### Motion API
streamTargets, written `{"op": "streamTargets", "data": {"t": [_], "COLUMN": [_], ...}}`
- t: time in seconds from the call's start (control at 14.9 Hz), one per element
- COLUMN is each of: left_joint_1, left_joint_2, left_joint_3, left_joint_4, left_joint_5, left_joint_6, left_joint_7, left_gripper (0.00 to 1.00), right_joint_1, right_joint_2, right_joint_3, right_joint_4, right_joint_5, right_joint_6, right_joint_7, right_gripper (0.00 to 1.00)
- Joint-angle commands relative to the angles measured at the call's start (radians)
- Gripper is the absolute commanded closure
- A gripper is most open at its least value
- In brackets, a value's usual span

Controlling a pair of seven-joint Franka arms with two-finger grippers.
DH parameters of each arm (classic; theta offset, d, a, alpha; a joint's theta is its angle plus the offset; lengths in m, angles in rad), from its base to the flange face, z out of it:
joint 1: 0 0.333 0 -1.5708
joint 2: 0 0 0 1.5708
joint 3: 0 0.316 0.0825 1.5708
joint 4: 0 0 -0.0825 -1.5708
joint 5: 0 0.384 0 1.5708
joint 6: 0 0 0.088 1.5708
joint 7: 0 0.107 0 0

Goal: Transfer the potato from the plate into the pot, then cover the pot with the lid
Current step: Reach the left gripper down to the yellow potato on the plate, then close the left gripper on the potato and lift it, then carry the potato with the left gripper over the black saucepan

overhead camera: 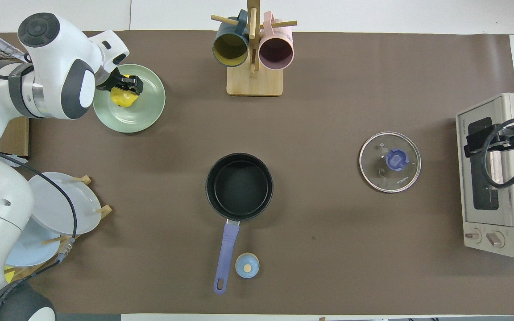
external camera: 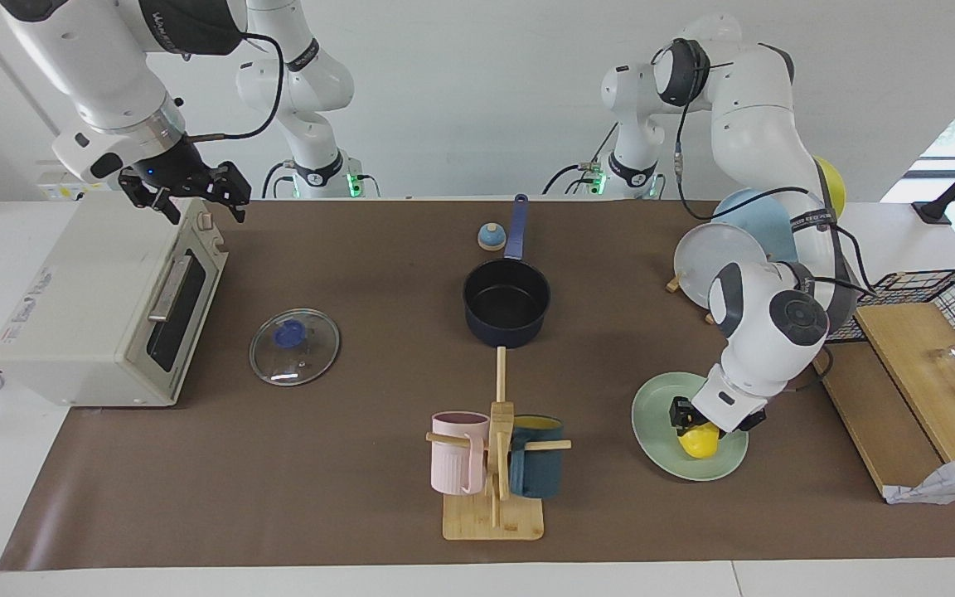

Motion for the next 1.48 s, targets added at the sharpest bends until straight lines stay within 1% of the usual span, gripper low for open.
{"op": "streamTargets", "data": {"t": [0.0, 0.07, 0.27, 0.4, 0.67, 0.81, 1.01, 1.08, 1.21, 1.34, 1.41], "left_joint_1": [-0.008, -0.005, -0.001, -0.010, -0.022, -0.066, -0.184, -0.217, -0.296, -0.349, -0.373], "left_joint_2": [-0.043, -0.056, -0.221, -0.297, -0.426, -0.489, -0.558, -0.582, -0.651, -0.699, -0.695], "left_joint_3": [0.002, -0.004, 0.006, 0.003, -0.006, -0.012, -0.011, -0.011, -0.011, -0.011, -0.011], "left_joint_4": [0.016, 0.036, 0.027, 0.021, 0.008, -0.040, -0.157, -0.201, -0.359, -0.502, -0.527], "left_joint_5": [0.013, -0.002, -0.135, -0.143, -0.194, -0.194, -0.194, -0.194, -0.194, -0.194, -0.194], "left_joint_6": [-0.071, -0.108, -0.182, -0.294, -0.456, -0.489, -0.461, -0.431, -0.278, -0.144, -0.112], "left_joint_7": [-0.001, -0.003, -0.013, -0.062, -0.147, -0.209, -0.369, -0.412, -0.493, -0.524, -0.532], "left_gripper": [1.00, 1.00, 1.00, 1.00, 1.00, 1.00, 1.00, 1.00, 1.00, 1.00, 1.00], "right_joint_1": [-0.013, -0.013, -0.013, -0.013, -0.013, -0.013, -0.013, -0.013, -0.013, -0.013, -0.013], "right_joint_2": [-0.025, -0.025, -0.025, -0.025, -0.025, -0.025, -0.025, -0.025, -0.025, -0.025, -0.025], "right_joint_3": [0.007, 0.007, 0.007, 0.007, 0.007, 0.007, 0.007, 0.007, 0.007, 0.007, 0.007], "right_joint_4": [-0.031, -0.031, -0.031, -0.031, -0.031, -0.031, -0.031, -0.031, -0.031, -0.031, -0.031], "right_joint_5": [0.015, 0.015, 0.015, 0.015, 0.015, 0.015, 0.015, 0.015, 0.015, 0.015, 0.015], "right_joint_6": [0.015, 0.015, 0.015, 0.015, 0.015, 0.015, 0.015, 0.015, 0.015, 0.015, 0.015], "right_joint_7": [0.010, 0.010, 0.010, 0.010, 0.010, 0.010, 0.010, 0.010, 0.010, 0.010, 0.010], "right_gripper": [0.00, 0.00, 0.00, 0.00, 0.00, 0.00, 0.00, 0.00, 0.00, 0.00, 0.00]}}
